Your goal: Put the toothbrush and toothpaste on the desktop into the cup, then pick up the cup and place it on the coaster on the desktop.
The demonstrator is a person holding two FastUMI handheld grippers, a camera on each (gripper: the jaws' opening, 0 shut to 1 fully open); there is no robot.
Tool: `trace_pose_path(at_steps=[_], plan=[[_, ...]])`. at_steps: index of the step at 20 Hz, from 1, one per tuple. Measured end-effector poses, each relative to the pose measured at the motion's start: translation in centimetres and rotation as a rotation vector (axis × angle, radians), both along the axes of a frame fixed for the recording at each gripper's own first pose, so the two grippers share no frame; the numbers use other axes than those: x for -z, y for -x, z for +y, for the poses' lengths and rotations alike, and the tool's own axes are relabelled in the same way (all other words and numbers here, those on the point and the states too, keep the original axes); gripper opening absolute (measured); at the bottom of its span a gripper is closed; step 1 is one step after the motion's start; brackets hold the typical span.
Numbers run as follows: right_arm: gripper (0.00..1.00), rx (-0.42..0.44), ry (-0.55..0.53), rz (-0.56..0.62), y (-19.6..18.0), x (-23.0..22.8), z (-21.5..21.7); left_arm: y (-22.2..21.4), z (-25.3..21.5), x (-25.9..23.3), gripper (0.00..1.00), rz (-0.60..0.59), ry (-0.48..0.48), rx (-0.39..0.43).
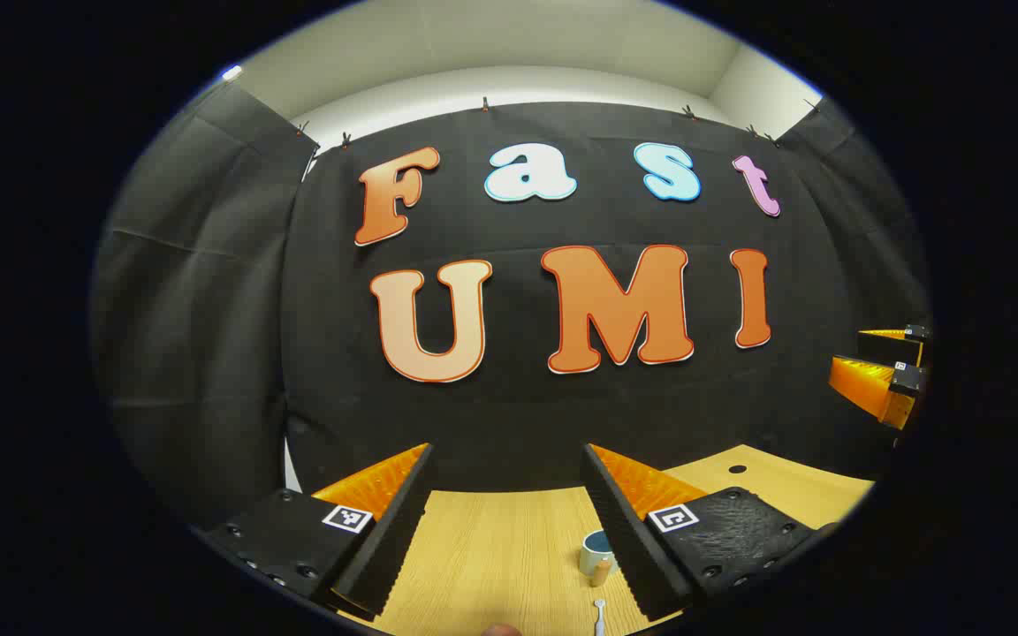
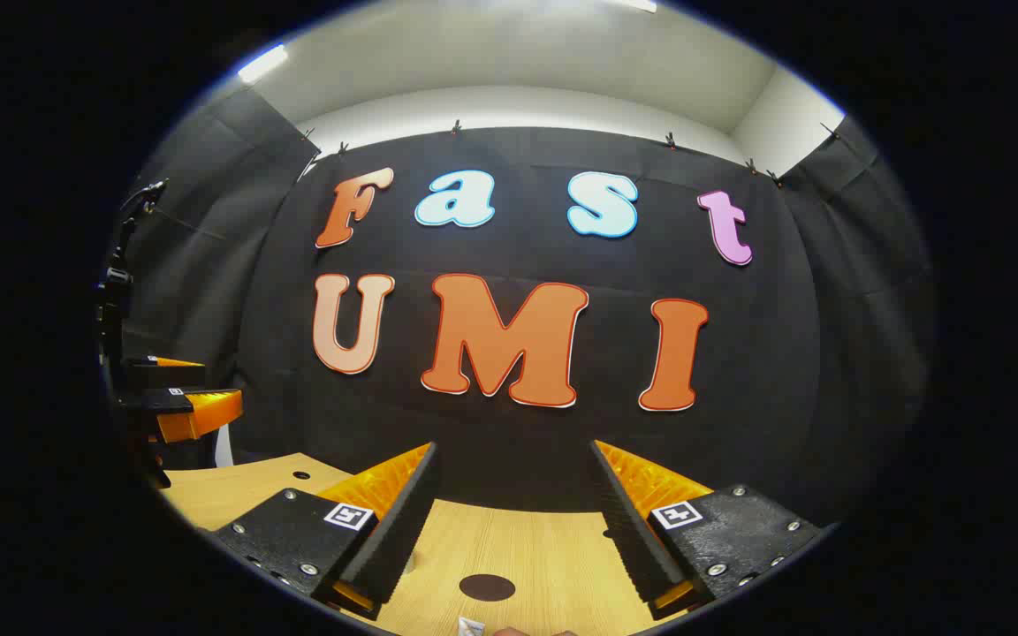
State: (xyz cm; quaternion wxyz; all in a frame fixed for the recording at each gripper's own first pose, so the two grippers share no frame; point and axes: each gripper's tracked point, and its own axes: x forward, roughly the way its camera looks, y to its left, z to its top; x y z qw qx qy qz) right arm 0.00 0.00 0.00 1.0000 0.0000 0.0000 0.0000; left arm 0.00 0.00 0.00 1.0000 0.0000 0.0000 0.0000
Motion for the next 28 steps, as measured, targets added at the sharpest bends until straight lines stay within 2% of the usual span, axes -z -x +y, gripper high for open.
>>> trace_pose_path(at_steps=[5,9,13,18,23,28], plan=[[0.98,0.005,0.003,-0.009,-0.2,0.2,0.2,0.0,-0.3,-0.7,0.97,-0.011,0.008,-0.006],[0.99,-0.013,0.006,0.011,-0.3,1.2,0.8,-0.1,-1.9,-0.2,0.98,-0.003,0.044,0.023],[0.99,-0.025,0.004,0.029,-0.6,2.1,1.0,-0.5,-2.5,0.0,0.97,0.006,0.018,0.023],[0.99,-0.039,0.005,0.037,-0.5,2.5,1.1,-0.4,-3.6,-0.1,0.97,0.002,0.037,0.045],[0.99,-0.096,0.014,0.158,-0.1,6.1,2.1,-1.1,-5.4,3.2,0.98,0.116,0.006,0.106],[0.98,-0.116,0.010,0.319,0.4,10.3,2.2,-1.3,-7.1,8.2,0.98,0.329,0.022,0.188]])
